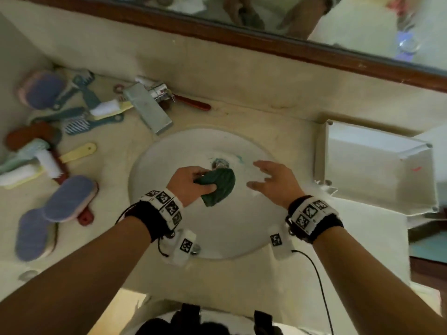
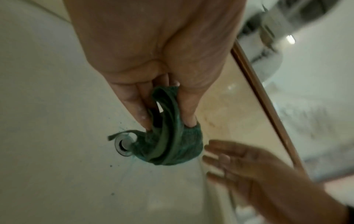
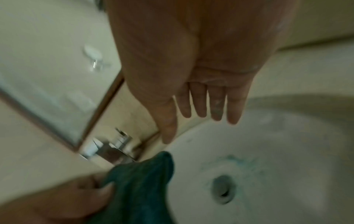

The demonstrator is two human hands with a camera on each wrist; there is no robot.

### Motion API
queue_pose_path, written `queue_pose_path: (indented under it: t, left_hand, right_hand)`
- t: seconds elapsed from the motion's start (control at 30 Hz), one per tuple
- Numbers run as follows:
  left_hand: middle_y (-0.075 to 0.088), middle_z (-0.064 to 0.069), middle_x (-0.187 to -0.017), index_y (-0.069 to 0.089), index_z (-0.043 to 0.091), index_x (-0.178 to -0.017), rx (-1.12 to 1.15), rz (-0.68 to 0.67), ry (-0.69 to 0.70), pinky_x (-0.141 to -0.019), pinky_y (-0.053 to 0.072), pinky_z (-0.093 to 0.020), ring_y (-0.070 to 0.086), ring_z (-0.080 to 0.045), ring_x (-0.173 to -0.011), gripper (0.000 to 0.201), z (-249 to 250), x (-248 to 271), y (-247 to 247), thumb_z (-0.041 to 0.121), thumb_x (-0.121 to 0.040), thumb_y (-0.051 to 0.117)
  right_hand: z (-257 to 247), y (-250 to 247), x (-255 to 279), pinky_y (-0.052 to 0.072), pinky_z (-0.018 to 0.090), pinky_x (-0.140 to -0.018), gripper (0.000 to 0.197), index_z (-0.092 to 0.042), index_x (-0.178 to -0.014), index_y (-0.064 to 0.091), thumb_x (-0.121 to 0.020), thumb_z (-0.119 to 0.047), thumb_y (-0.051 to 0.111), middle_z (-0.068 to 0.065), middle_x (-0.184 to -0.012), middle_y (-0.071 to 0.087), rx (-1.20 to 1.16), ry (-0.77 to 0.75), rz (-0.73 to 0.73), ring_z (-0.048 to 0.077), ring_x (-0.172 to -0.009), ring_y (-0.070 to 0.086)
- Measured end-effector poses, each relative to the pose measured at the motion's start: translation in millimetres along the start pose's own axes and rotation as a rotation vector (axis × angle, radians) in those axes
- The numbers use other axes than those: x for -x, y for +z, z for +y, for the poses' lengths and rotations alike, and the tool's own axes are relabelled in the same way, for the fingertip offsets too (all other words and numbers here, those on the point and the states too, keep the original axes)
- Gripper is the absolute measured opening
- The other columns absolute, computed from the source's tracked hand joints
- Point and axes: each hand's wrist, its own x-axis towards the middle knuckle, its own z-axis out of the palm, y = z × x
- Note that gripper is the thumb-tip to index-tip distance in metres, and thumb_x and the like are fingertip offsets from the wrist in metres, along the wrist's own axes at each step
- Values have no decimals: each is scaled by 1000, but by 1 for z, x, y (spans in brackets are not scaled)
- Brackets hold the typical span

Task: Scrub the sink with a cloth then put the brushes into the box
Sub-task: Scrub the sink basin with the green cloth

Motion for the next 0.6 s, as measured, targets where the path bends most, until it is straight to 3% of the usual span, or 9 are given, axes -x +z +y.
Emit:
queue_pose_path:
  t: [0.1, 0.23, 0.33, 0.43, 0.5, 0.6]
  left_hand:
    - [68, -7, -82, 68, 14, -84, 297, -3, -68, -81, 53, -32, 64, -18, -80, 13, 9, 23, -4, 4, -80, 75]
    - [65, -14, -85, 62, 7, -85, 489, -51, -66, -85, 54, -42, 63, -28, -85, 14, 21, 53, -4, -7, -84, 65]
    - [68, -10, -80, 64, 10, -79, 397, 117, -10, -81, 55, -39, 65, -24, -79, 17, 25, 66, -15, -5, -80, 70]
    - [70, 0, -73, 66, 14, -77, 258, 241, 23, -72, 55, -29, 66, -13, -70, 18, 28, 80, -24, -3, -78, 74]
    - [71, -8, -80, 66, 10, -82, 329, 233, 15, -75, 57, -35, 68, -21, -77, 16, 31, 90, -26, -5, -81, 70]
    - [68, -16, -94, 63, 8, -96, 601, 200, -48, -76, 58, -42, 67, -30, -89, 22, 39, 103, -26, -11, -87, 58]
  right_hand:
    - [-12, 24, 29, 52, 28, -93, 70, -19, -135, 54, -73, -26, 85, -6, -136, 57, -440, -1, -83, 9, -117, 59]
    - [-21, 51, 48, 56, 37, -85, 65, -12, -131, 55, -72, -4, 81, 8, -124, 66, -847, -17, -260, 25, -109, 66]
    - [-29, 54, 56, 55, 44, -89, 50, -6, -124, 61, -77, 0, 76, 15, -115, 70, -917, -28, -295, 33, -105, 67]
    - [-35, 51, 66, 57, 39, -83, 36, -3, -111, 69, -76, 1, 77, 16, -105, 73, -870, -35, -259, 35, -98, 69]
    - [-39, 51, 73, 57, 39, -84, 34, -4, -109, 70, -76, 0, 77, 17, -104, 73, -877, -43, -261, 36, -99, 68]
    - [-45, 50, 83, 49, 50, -99, 39, 1, -123, 60, -84, 5, 64, 21, -121, 66, -1145, -22, -352, 38, -114, 62]
